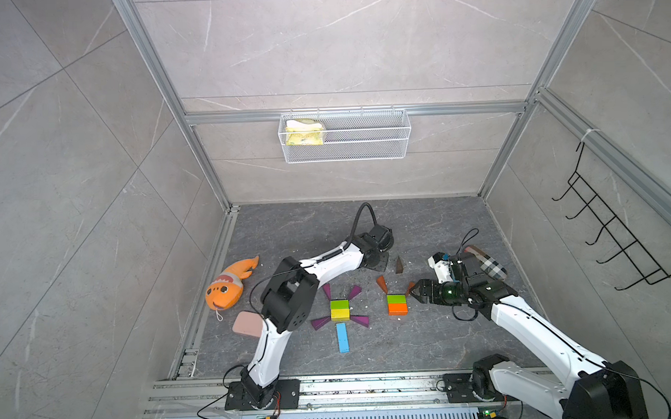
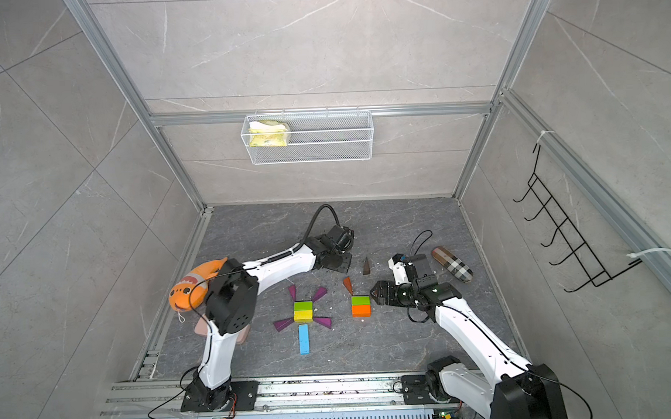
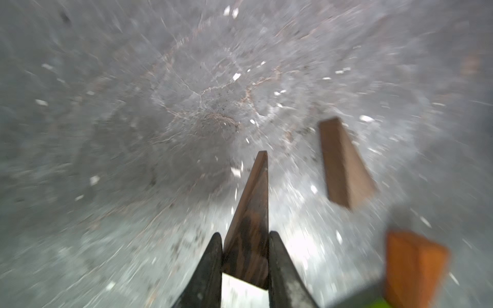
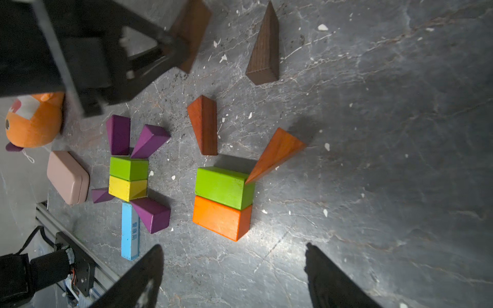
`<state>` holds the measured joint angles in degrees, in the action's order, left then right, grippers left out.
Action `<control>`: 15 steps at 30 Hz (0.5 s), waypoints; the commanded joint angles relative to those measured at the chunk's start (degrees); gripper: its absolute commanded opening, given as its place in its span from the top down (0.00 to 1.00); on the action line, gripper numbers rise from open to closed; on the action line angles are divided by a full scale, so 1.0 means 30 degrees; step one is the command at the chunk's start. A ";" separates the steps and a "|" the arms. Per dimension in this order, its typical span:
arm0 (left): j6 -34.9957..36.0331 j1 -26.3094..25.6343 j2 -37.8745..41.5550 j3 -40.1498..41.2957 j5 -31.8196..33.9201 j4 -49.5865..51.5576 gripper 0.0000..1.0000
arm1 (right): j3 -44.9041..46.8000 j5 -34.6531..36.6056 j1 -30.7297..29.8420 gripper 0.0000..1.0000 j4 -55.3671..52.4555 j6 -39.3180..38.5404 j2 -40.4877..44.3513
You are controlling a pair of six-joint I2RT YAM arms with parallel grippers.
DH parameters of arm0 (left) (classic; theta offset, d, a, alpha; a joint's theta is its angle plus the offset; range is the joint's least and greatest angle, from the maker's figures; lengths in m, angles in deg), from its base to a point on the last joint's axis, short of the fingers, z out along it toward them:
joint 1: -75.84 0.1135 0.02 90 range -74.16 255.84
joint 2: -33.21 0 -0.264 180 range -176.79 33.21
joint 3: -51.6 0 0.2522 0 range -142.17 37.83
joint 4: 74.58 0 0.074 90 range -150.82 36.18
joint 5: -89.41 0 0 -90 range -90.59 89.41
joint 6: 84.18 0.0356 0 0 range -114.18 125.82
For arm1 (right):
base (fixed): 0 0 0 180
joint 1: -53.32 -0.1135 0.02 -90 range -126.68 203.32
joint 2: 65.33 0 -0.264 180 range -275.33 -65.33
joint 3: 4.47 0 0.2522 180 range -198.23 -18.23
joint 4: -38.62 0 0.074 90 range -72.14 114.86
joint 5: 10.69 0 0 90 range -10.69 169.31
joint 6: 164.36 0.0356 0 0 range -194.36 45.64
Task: Assemble a small pinwheel with building blocks
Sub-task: Pick up the building block from the center of the board, then assemble the building block at the center of the board.
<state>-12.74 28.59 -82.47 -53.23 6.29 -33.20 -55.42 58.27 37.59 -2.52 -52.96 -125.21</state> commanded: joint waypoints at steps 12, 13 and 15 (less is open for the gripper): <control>0.5265 -0.2374 0.9385 0.9745 -0.4273 -0.3082 0.94 | 0.0458 -0.0457 -0.0023 0.17 -0.0044 -0.0164 0.0401; 0.5515 -0.2519 0.9301 0.9843 -0.4417 -0.3089 0.95 | 0.0473 -0.0405 -0.0031 0.17 -0.0099 -0.0109 0.0516; 0.5681 -0.2665 0.9107 0.9992 -0.4300 -0.3102 0.95 | 0.0494 -0.0372 -0.0020 0.17 -0.0172 -0.0032 0.0691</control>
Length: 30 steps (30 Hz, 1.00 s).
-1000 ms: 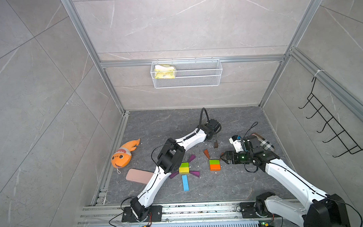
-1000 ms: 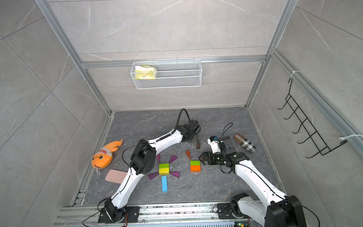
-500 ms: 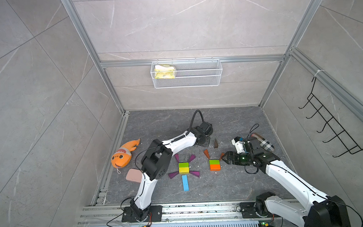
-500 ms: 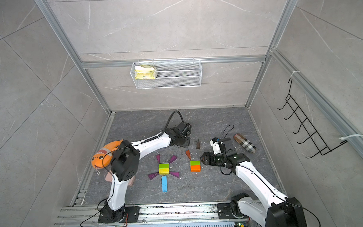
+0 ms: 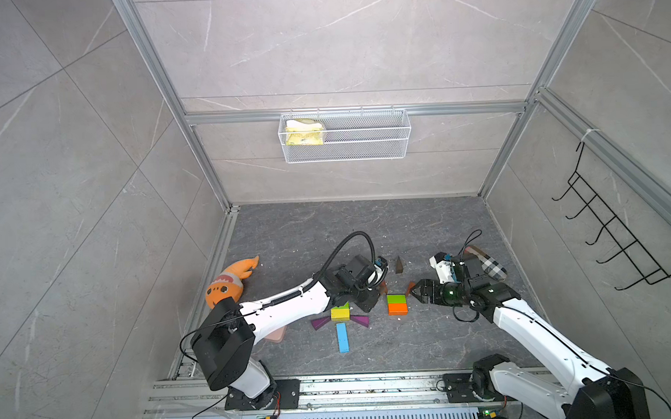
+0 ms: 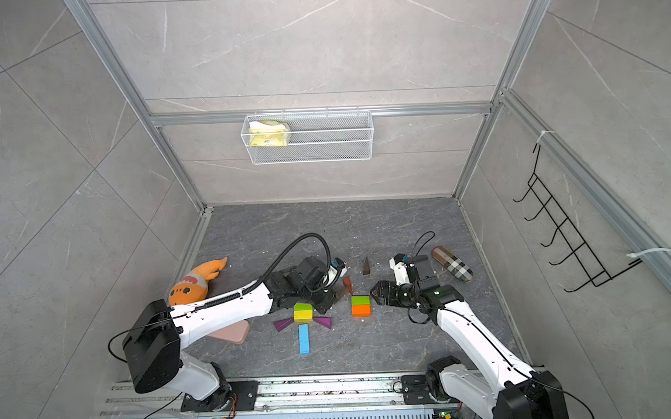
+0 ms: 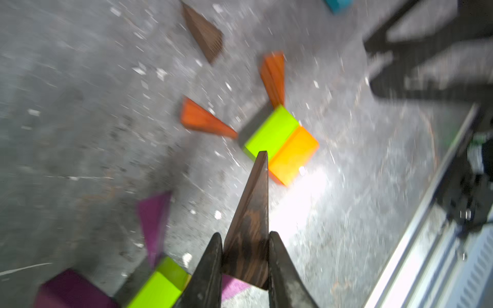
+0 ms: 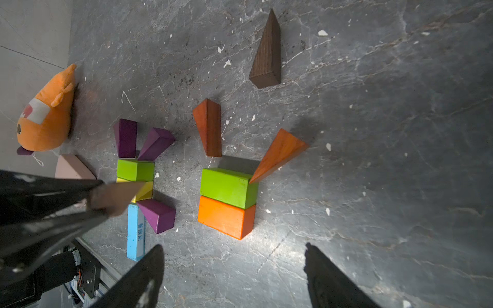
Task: Assemble a small pinwheel with building blocks
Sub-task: Assemble the building block at the center of the board.
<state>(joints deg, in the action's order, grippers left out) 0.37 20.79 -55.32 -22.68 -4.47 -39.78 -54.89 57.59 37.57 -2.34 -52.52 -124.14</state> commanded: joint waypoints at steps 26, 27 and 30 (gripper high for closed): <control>0.1026 -0.1084 -0.1720 0.0969 -0.0033 -0.1462 0.96 | 0.0299 -0.0250 -0.0046 0.17 -0.0542 -0.0456 0.0207; 0.1055 -0.1136 -0.1817 0.0951 0.0004 -0.1450 0.96 | 0.0298 -0.0241 -0.0033 0.17 -0.0547 -0.0456 0.0207; 0.1227 -0.1271 -0.2083 0.0871 -0.0024 -0.1420 0.96 | 0.0304 -0.0232 -0.0038 0.17 -0.0543 -0.0485 0.0178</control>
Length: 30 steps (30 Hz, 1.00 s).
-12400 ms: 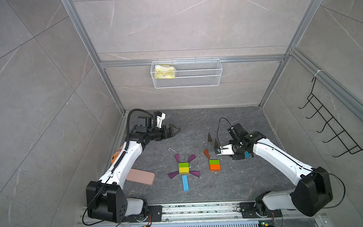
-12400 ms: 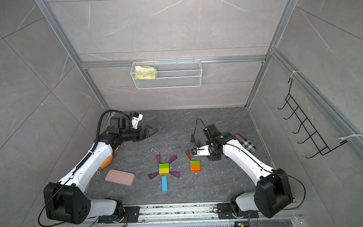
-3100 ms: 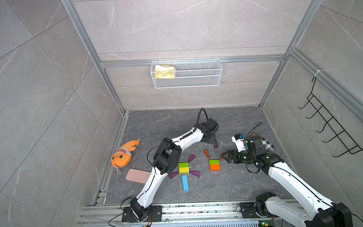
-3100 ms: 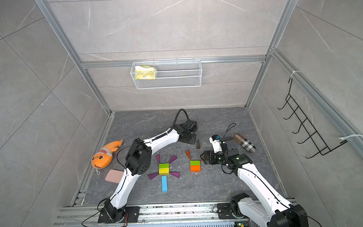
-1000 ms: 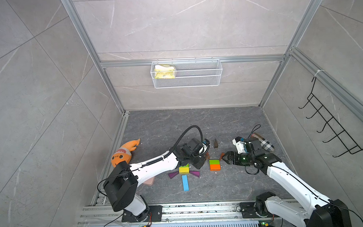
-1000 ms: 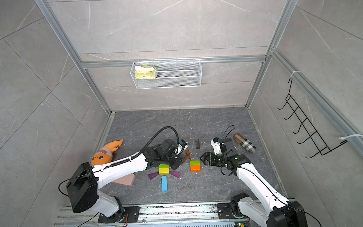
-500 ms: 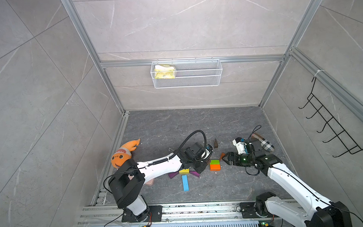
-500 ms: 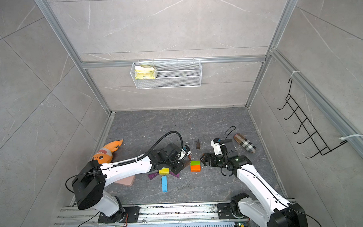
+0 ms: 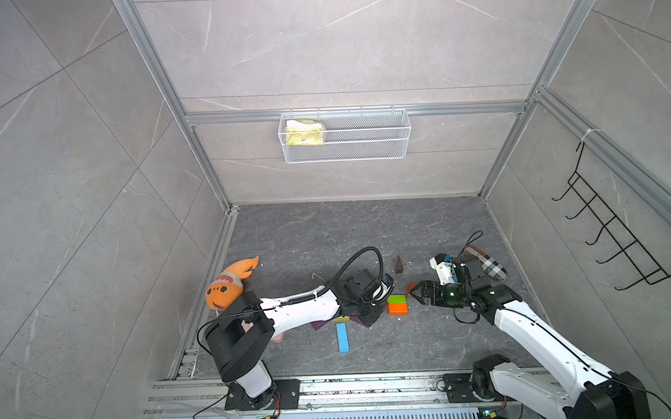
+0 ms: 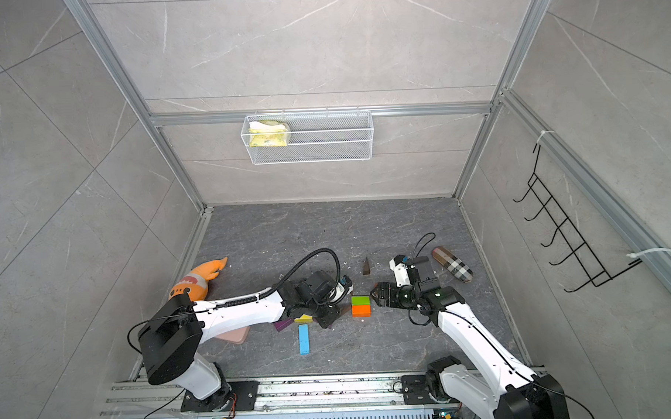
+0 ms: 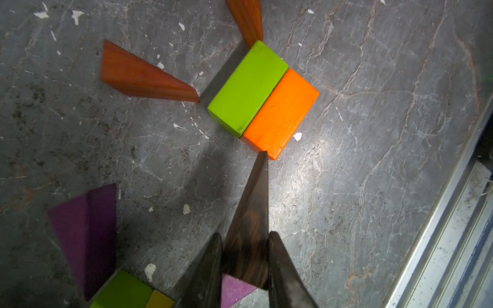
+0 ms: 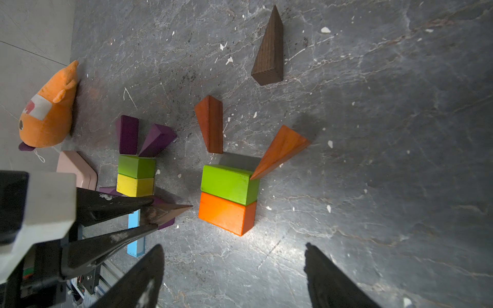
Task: Assemble a small pinwheel with building blocks
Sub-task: Assemble the building block at the center of the board.
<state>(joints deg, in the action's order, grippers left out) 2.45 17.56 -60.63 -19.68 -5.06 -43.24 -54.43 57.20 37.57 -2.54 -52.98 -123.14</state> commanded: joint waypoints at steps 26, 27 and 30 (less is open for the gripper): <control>0.0721 -0.0309 -0.1356 -0.0195 0.0452 -0.0273 0.93 | 0.0028 -0.0160 -0.0036 0.17 -0.0631 -0.0464 -0.0596; 0.0763 -0.0306 -0.1370 -0.0193 0.0441 -0.0284 0.92 | 0.0024 -0.0153 -0.0037 0.17 -0.0625 -0.0478 -0.0624; 0.0843 -0.0325 -0.1469 -0.0258 0.0500 -0.0238 0.91 | 0.0012 -0.0158 -0.0047 0.17 -0.0657 -0.0523 -0.0681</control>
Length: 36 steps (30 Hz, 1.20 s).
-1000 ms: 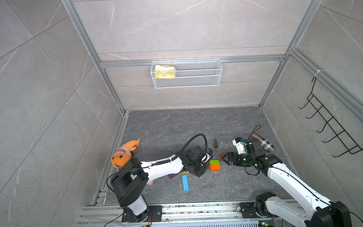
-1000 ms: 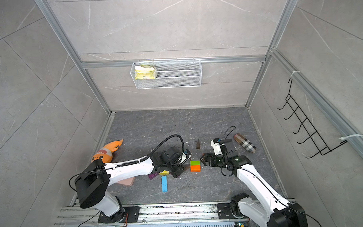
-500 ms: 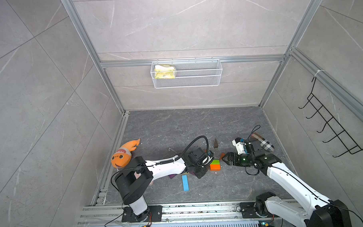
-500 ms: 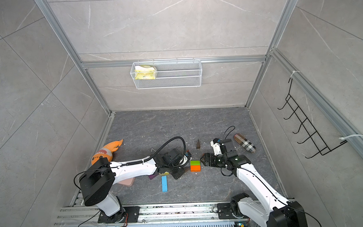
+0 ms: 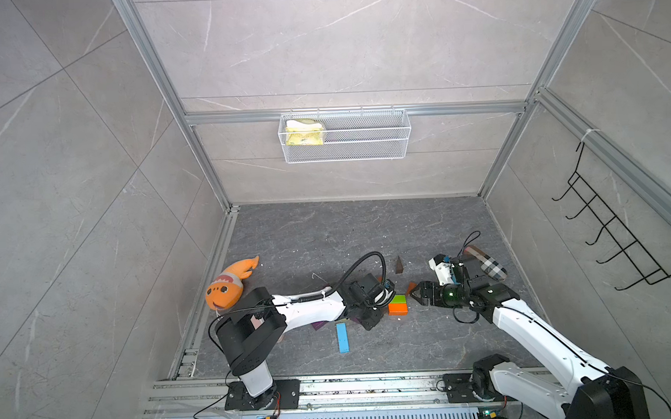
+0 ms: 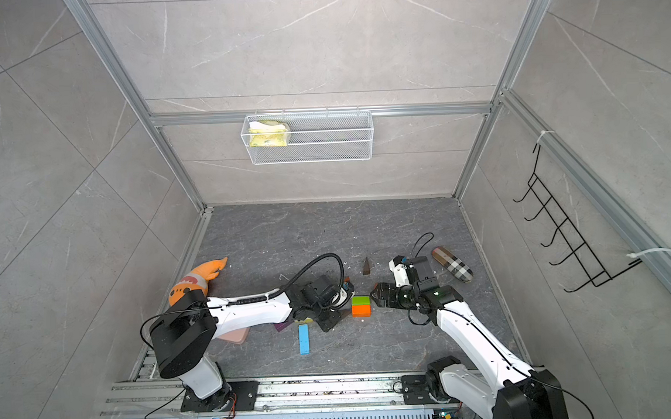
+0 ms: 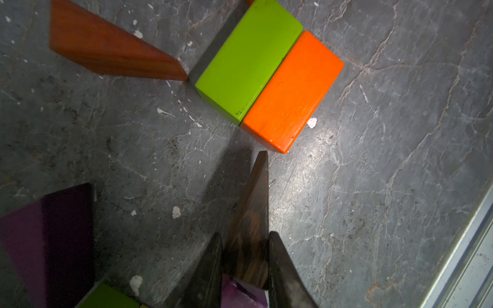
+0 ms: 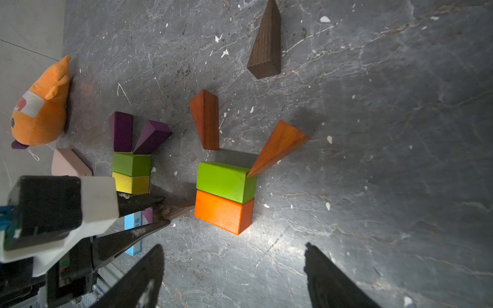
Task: Assemble a small pinwheel with building blocks
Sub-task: Assemble the building block at the center of the board.
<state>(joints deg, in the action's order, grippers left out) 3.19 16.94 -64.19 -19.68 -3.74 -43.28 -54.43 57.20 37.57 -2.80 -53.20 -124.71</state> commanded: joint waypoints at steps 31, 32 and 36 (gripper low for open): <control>0.1531 -0.0162 -0.0126 -0.0984 0.0610 0.0024 0.50 | -0.0227 0.0582 -0.0043 0.17 -0.0770 -0.0443 -0.0277; 0.1662 -0.0148 -0.0003 -0.1017 0.0571 -0.0097 0.49 | -0.0295 0.0627 -0.0031 0.17 -0.0803 -0.0450 -0.0327; 0.2103 -0.0149 0.0300 -0.1318 0.0532 -0.0265 0.48 | -0.0887 0.0942 -0.0018 0.17 -0.1222 -0.0501 -0.0453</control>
<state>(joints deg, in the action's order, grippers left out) 7.15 16.68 -66.12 -21.17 -2.24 -43.19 -54.80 58.49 37.57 -4.51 -54.46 -125.74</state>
